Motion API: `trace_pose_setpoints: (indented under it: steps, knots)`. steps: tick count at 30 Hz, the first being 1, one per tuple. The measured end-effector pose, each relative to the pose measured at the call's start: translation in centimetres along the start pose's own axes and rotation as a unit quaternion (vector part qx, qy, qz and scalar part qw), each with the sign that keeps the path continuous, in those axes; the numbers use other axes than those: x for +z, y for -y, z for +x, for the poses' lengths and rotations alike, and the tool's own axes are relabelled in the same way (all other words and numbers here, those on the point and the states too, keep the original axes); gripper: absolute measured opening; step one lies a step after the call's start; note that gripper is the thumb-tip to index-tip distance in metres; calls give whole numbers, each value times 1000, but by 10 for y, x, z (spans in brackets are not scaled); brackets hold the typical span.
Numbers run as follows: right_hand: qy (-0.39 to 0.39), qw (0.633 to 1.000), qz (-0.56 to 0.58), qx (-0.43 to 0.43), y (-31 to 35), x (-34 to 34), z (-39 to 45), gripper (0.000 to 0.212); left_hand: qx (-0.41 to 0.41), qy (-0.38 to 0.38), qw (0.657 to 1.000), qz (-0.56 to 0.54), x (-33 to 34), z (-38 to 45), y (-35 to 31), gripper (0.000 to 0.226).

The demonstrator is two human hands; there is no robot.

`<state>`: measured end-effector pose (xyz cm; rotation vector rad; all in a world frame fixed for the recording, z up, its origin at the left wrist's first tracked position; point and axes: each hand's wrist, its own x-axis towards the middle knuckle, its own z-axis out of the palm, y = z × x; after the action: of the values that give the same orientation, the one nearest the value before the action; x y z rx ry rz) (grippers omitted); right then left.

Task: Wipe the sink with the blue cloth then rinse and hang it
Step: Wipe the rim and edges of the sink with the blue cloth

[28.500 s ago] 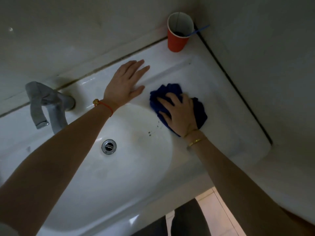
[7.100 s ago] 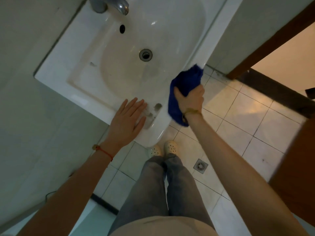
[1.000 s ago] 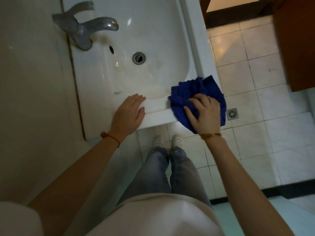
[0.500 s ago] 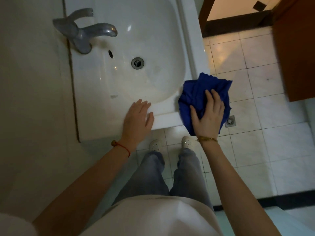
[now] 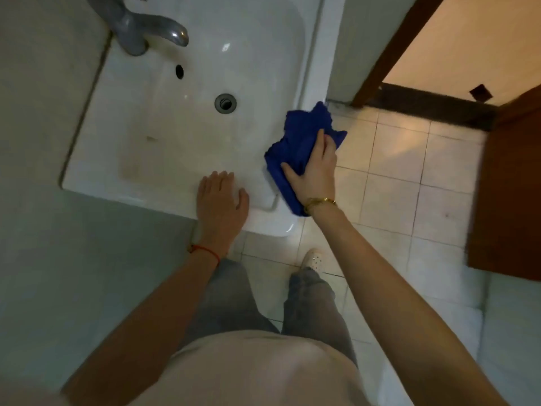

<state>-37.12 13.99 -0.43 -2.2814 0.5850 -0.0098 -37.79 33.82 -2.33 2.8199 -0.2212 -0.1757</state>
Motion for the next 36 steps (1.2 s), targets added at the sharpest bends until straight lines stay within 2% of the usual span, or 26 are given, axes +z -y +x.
trace_pose_setpoints:
  steps: [3,8,11,14,16,19,22,25,28,32,36]
  knots:
    - [19,994,-47,-102,-19,-4,-21,88,-8,-33,999,20,4,-2,-4,52]
    - [74,959,-155,-226,-8,-20,59,71,-37,-64,997,9,0,1,-7,46]
    - [110,910,-220,-333,-6,-23,81,54,-39,-66,997,-4,0,2,-8,46]
    - [143,868,-169,-445,-17,-26,81,34,-33,-90,995,-9,6,1,-4,43]
    - [178,820,-135,-527,-25,-26,80,24,-28,-112,993,-2,11,1,-2,42]
    - [253,737,-127,-614,-30,-18,64,27,-62,-144,988,0,11,-1,-2,45]
    - [314,679,-142,-648,-23,-7,54,31,-187,-174,967,-16,9,-8,-12,57]
    - [378,649,-162,-640,-3,-4,67,34,-318,-200,925,-58,11,-11,-23,65]
    - [421,632,-178,-626,5,-4,77,36,-367,-222,899,-86,14,-11,-28,69]
    - [434,595,-173,-654,0,-15,94,38,-415,-233,871,-123,16,-11,-34,74]
    - [458,517,-176,-702,7,-23,131,44,-446,-238,850,-149,13,-8,-42,75]
